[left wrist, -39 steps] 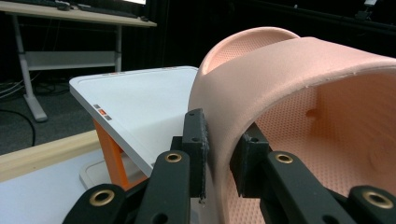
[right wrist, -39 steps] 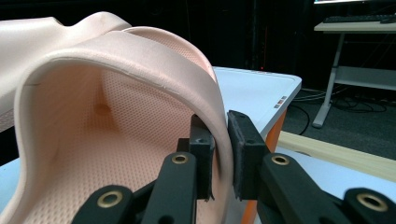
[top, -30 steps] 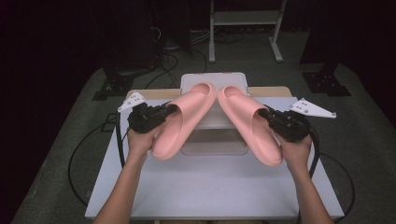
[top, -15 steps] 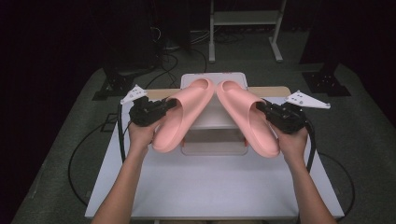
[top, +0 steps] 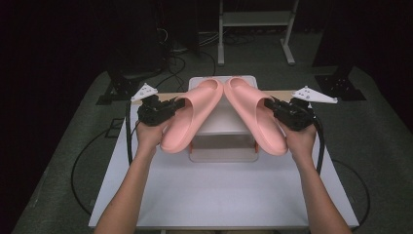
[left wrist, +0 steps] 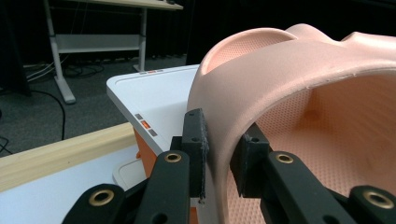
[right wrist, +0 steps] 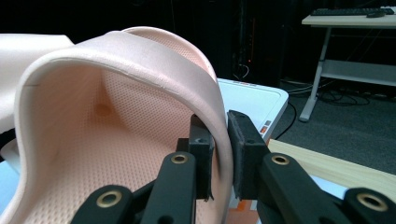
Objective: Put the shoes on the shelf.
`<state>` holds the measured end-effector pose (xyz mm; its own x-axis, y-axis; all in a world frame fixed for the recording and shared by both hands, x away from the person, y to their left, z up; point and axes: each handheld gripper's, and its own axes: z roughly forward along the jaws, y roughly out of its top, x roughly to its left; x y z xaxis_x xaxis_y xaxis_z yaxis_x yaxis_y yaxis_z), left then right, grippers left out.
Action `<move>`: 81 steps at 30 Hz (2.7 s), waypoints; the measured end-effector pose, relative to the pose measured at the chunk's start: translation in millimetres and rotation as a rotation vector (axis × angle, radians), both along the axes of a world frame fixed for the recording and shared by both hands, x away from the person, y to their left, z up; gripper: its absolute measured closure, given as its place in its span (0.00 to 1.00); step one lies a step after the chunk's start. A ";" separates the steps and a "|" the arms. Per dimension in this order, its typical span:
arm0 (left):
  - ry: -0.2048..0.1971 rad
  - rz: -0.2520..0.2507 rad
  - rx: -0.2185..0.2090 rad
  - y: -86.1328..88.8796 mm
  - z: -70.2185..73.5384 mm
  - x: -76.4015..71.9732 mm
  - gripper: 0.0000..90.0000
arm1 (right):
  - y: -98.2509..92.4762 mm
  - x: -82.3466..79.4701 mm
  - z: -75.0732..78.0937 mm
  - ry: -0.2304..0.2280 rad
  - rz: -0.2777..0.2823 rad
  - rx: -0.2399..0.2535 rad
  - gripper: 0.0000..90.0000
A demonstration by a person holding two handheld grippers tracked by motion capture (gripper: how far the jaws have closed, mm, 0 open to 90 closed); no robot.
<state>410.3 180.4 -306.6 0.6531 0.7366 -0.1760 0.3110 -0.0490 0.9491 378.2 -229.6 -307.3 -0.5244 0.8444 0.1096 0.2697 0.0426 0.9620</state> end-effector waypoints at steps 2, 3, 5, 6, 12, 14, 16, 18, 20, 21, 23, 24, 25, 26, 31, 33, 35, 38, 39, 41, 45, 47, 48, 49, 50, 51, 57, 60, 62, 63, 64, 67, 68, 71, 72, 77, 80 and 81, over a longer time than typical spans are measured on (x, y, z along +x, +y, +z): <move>0.003 0.002 -0.007 0.0 0.9 2.3 0.86 | 0.9 4.9 1.3 0.006 -0.007 -0.003 0.89; 0.004 0.004 -0.004 0.0 1.5 3.0 0.86 | 0.9 4.9 1.3 0.006 -0.007 -0.003 0.89; 0.008 0.007 -0.002 -0.5 2.4 5.2 0.86 | 1.1 7.8 1.5 0.006 -0.013 -0.001 0.89; 0.015 0.009 -0.008 -1.1 3.1 8.1 0.86 | 1.3 10.8 1.8 0.013 -0.013 0.000 0.89; 0.028 0.021 -0.010 -3.6 5.4 16.0 0.86 | 2.3 18.5 3.3 0.027 -0.025 -0.002 0.89; 0.030 0.022 -0.008 -4.3 6.2 18.5 0.86 | 2.6 20.0 4.3 0.029 -0.029 -0.003 0.88; 0.032 0.029 -0.017 -5.0 6.6 19.9 0.86 | 2.4 22.4 5.0 0.030 -0.035 -0.013 0.88; 0.035 0.023 -0.001 -7.1 9.0 22.4 0.86 | 2.0 24.6 5.3 0.035 -0.043 -0.020 0.88; 0.035 0.027 0.008 -8.5 10.4 23.5 0.86 | 1.8 25.5 5.5 0.034 -0.044 -0.021 0.88; 0.034 0.027 0.008 -9.2 10.9 24.5 0.86 | 1.2 26.8 5.8 0.038 -0.047 -0.022 0.88; 0.040 0.035 0.012 -11.5 12.8 28.2 0.86 | 0.0 29.6 6.0 0.041 -0.049 -0.015 0.88; 0.044 0.039 0.013 -12.4 13.2 29.3 0.86 | 0.0 30.4 6.0 0.045 -0.050 -0.015 0.88; 0.045 0.042 0.015 -13.3 13.6 30.6 0.86 | 0.4 31.5 5.9 0.046 -0.052 -0.014 0.88; 0.050 0.048 0.017 -14.1 13.9 31.3 0.86 | 0.6 32.6 5.8 0.051 -0.054 -0.016 0.88; 0.063 0.067 0.020 -16.4 14.1 35.4 0.86 | 2.5 37.9 4.9 0.061 -0.063 -0.016 0.88; 0.064 0.072 0.020 -16.8 13.8 36.3 0.86 | 2.7 38.5 4.8 0.060 -0.064 -0.015 0.88; 0.067 0.077 0.023 -16.8 13.5 37.7 0.86 | 3.5 40.2 4.7 0.063 -0.062 -0.020 0.88; 0.080 0.092 0.030 -16.4 12.8 39.5 0.84 | 5.0 41.8 4.5 0.067 -0.059 -0.017 0.88; 0.085 0.098 0.029 -17.1 12.3 40.1 0.84 | 5.6 42.1 4.5 0.069 -0.058 -0.017 0.88; 0.087 0.100 0.031 -17.2 12.0 40.4 0.84 | 6.1 42.6 4.4 0.069 -0.057 -0.021 0.88; 0.093 0.103 0.027 -18.1 10.9 41.9 0.84 | 6.5 44.9 3.1 0.079 -0.063 -0.022 0.88; 0.095 0.104 0.024 -18.8 11.0 41.9 0.84 | 6.6 45.2 3.0 0.082 -0.065 -0.021 0.88; 0.096 0.107 0.020 -20.1 11.4 42.3 0.83 | 6.9 46.0 3.1 0.086 -0.072 -0.020 0.88; 0.098 0.108 0.019 -20.8 11.6 42.7 0.83 | 6.8 46.5 3.2 0.088 -0.075 -0.022 0.88; 0.098 0.111 0.017 -21.6 11.7 43.1 0.83 | 6.9 47.3 3.4 0.089 -0.079 -0.024 0.88; 0.100 0.113 0.016 -22.2 11.7 43.6 0.83 | 7.1 47.7 3.7 0.093 -0.082 -0.025 0.87; 0.104 0.121 0.013 -22.3 12.1 45.3 0.83 | 9.8 49.7 6.0 0.100 -0.094 -0.032 0.87; 0.098 0.131 0.012 -22.2 12.6 44.7 0.83 | 13.1 50.2 6.7 0.094 -0.096 -0.052 0.87; 0.101 0.134 0.007 -22.3 12.6 44.8 0.83 | 14.4 49.5 7.5 0.088 -0.099 -0.065 0.87; 0.103 0.134 0.003 -22.5 12.3 45.3 0.83 | 14.4 49.6 7.6 0.092 -0.098 -0.063 0.87; 0.103 0.134 0.003 -22.5 12.3 45.3 0.83 | 14.4 49.6 7.6 0.092 -0.098 -0.063 0.87; 0.110 0.140 0.004 -23.8 12.1 45.7 0.83 | 15.3 49.5 8.1 0.092 -0.102 -0.061 0.86; 0.114 0.141 0.000 -24.5 12.4 45.7 0.82 | 15.7 49.2 9.1 0.093 -0.103 -0.062 0.85; 0.112 0.145 -0.011 -25.1 13.2 45.4 0.82 | 16.2 49.1 10.0 0.093 -0.103 -0.062 0.85; 0.117 0.144 -0.022 -25.2 14.5 45.4 0.80 | 15.9 49.5 11.1 0.097 -0.100 -0.056 0.85; 0.104 0.156 -0.019 -27.9 17.2 44.1 0.78 | 17.6 49.8 11.8 0.095 -0.099 -0.056 0.84; 0.106 0.162 -0.030 -29.6 17.3 44.4 0.77 | 18.2 49.3 12.3 0.098 -0.101 -0.046 0.84; 0.106 0.162 -0.030 -29.6 17.3 44.4 0.77 | 18.2 49.3 12.3 0.098 -0.101 -0.046 0.84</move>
